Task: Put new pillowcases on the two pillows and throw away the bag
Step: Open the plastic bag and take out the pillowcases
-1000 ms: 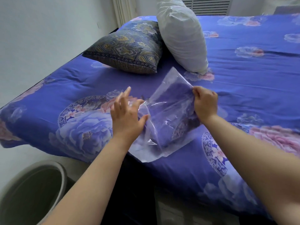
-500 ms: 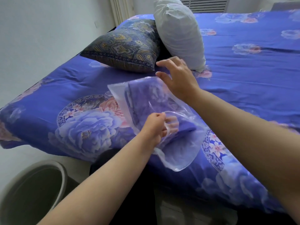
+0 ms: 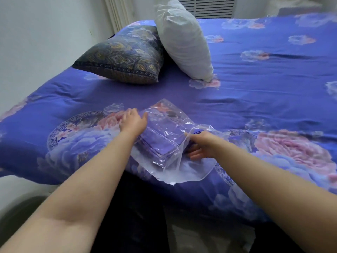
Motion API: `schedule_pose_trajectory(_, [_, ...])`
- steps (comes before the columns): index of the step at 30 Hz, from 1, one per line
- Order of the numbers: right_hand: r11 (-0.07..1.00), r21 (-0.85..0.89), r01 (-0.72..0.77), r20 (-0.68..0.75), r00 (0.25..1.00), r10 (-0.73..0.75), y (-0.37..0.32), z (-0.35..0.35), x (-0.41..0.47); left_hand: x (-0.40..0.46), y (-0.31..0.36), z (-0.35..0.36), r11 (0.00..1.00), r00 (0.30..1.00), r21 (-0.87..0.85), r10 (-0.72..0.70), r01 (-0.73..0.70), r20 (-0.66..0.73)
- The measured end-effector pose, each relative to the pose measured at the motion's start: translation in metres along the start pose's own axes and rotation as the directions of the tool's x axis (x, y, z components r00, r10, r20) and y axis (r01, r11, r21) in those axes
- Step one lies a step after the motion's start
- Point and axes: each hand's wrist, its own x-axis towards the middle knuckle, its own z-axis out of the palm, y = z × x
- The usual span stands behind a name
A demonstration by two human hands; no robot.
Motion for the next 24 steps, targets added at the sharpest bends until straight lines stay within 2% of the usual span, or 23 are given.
schedule_pose_trajectory(2, [0.980, 0.198, 0.026, -0.055, 0.998, -0.016, 0.004, 0.010, 0.005, 0.019, -0.022, 0.004, 0.993, 0.991, 0.040, -0.112, 0.109, 0.074])
schedule_pose_trajectory(6, [0.895, 0.424, 0.140, -0.175, 0.982, -0.070, 0.005, 0.024, 0.010, 0.028, -0.039, -0.003, 0.994, 0.996, 0.080, -0.077, 0.073, 0.045])
schedule_pose_trajectory(8, [0.883, 0.428, 0.193, -0.239, 0.966, -0.095, 0.003, 0.023, 0.012, 0.033, -0.053, -0.007, 0.992, 0.993, 0.083, -0.100, 0.095, 0.066])
schedule_pose_trajectory(11, [0.891, 0.331, 0.310, -0.294, 0.931, -0.214, -0.007, 0.013, 0.018, 0.033, -0.072, -0.022, 0.973, 0.968, -0.009, -0.231, 0.231, -0.095])
schedule_pose_trajectory(13, [0.898, 0.256, 0.358, -0.327, 0.906, -0.267, -0.014, 0.004, 0.020, 0.029, -0.082, -0.039, 0.938, 0.909, -0.146, -0.341, 0.314, -0.240])
schedule_pose_trajectory(15, [0.901, 0.174, 0.398, -0.395, 0.866, -0.307, -0.024, -0.009, 0.019, 0.027, -0.097, -0.061, 0.885, 0.801, -0.247, -0.463, 0.395, -0.379])
schedule_pose_trajectory(17, [0.885, 0.113, 0.453, -0.508, 0.791, -0.340, -0.032, -0.024, 0.020, 0.024, -0.119, -0.083, 0.816, 0.691, -0.321, -0.579, 0.482, -0.433])
schedule_pose_trajectory(19, [0.899, 0.042, 0.435, -0.587, 0.739, -0.330, -0.034, -0.040, 0.026, 0.017, -0.135, -0.096, 0.764, 0.622, -0.325, -0.643, 0.557, -0.446])
schedule_pose_trajectory(20, [0.919, 0.015, 0.394, -0.583, 0.750, -0.312, -0.032, -0.045, 0.029, 0.016, -0.139, -0.097, 0.760, 0.620, -0.306, -0.647, 0.574, -0.443])
schedule_pose_trajectory(21, [0.937, 0.003, 0.351, -0.565, 0.773, -0.288, -0.029, -0.047, 0.034, 0.011, -0.141, -0.096, 0.786, 0.646, -0.269, -0.614, 0.557, -0.454])
schedule_pose_trajectory(22, [0.953, 0.001, 0.304, -0.544, 0.800, -0.255, -0.024, -0.048, 0.038, 0.010, -0.138, -0.088, 0.850, 0.704, -0.203, -0.519, 0.487, -0.485])
schedule_pose_trajectory(24, [0.970, -0.040, 0.238, -0.505, 0.833, -0.225, -0.013, -0.044, 0.042, 0.005, -0.121, -0.068, 0.983, 0.857, 0.029, -0.145, 0.183, -0.495])
